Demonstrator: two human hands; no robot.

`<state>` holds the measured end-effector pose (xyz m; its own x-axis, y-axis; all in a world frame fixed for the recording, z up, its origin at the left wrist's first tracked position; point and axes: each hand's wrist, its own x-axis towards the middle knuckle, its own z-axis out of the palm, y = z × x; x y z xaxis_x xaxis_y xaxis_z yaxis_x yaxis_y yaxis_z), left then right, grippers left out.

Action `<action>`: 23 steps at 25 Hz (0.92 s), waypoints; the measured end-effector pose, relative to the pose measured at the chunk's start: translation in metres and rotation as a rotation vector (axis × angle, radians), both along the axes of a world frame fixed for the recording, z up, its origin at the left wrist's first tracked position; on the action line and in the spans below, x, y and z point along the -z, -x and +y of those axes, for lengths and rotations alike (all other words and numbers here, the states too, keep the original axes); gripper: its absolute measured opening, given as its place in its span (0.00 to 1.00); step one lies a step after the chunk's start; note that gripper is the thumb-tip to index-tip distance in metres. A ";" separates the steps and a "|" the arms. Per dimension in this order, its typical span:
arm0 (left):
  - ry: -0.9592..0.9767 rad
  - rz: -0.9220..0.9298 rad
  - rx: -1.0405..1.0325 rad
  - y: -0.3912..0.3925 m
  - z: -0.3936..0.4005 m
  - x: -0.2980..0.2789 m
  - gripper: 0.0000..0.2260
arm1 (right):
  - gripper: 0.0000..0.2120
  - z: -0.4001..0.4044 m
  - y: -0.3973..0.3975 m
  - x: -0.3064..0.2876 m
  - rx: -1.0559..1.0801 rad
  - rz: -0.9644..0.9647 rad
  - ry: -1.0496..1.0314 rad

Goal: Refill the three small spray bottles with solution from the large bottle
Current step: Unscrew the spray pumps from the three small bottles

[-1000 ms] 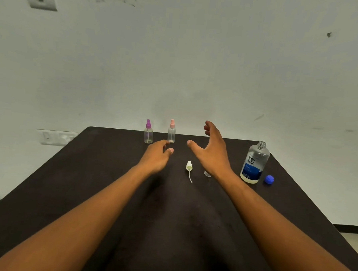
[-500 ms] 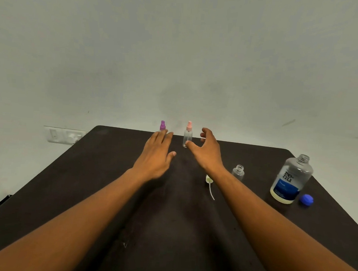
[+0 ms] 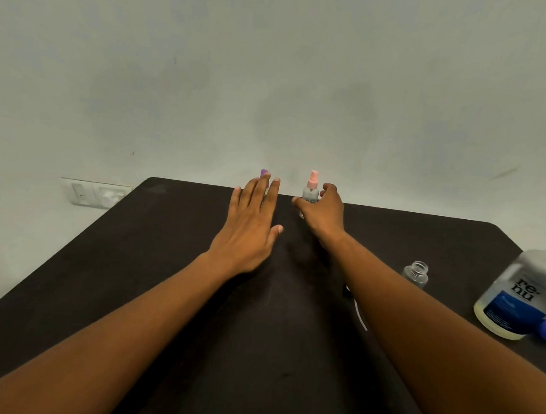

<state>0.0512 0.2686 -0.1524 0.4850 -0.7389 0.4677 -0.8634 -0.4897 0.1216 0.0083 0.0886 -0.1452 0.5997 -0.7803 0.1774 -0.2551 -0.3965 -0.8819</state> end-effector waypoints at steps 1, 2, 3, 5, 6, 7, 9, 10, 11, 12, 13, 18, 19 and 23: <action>0.004 0.001 -0.001 -0.002 0.000 0.000 0.37 | 0.36 -0.002 -0.005 0.003 0.003 -0.005 -0.026; 0.006 0.001 -0.002 -0.003 -0.001 0.000 0.37 | 0.34 -0.004 -0.010 0.005 0.007 -0.008 -0.048; 0.009 0.002 -0.004 -0.004 -0.001 0.000 0.37 | 0.32 -0.005 -0.014 0.007 0.012 -0.011 -0.063; 0.012 0.002 -0.002 -0.005 -0.001 0.000 0.37 | 0.28 -0.007 -0.020 0.011 0.021 -0.017 -0.064; 0.012 0.003 -0.001 -0.005 -0.002 0.000 0.37 | 0.25 -0.007 -0.022 0.013 0.029 -0.021 -0.055; 0.010 0.004 -0.001 -0.004 -0.002 -0.001 0.37 | 0.23 -0.007 -0.024 0.013 0.038 -0.023 -0.047; 0.001 0.016 -0.001 -0.002 -0.001 -0.001 0.37 | 0.21 -0.007 -0.023 0.012 0.049 -0.019 -0.040; -0.002 0.027 0.000 0.000 0.000 -0.003 0.37 | 0.20 -0.006 -0.020 0.011 0.047 -0.016 -0.040; -0.004 0.039 0.000 0.002 0.001 -0.004 0.37 | 0.20 -0.005 -0.017 0.010 0.040 -0.016 -0.041; -0.004 0.050 0.000 0.004 0.002 -0.005 0.37 | 0.20 -0.003 -0.013 0.008 0.031 -0.019 -0.043; -0.002 0.057 0.000 0.008 0.004 -0.008 0.37 | 0.20 0.000 -0.007 0.006 0.020 -0.025 -0.047; 0.050 0.092 0.021 0.035 0.021 -0.031 0.35 | 0.14 0.028 0.034 -0.010 -0.047 -0.091 -0.061; 0.076 0.108 0.032 0.042 0.025 -0.037 0.35 | 0.12 0.035 0.045 -0.015 -0.060 -0.113 -0.060; 0.219 0.237 0.064 0.070 0.042 -0.063 0.33 | 0.08 0.067 0.088 -0.033 -0.120 -0.165 -0.072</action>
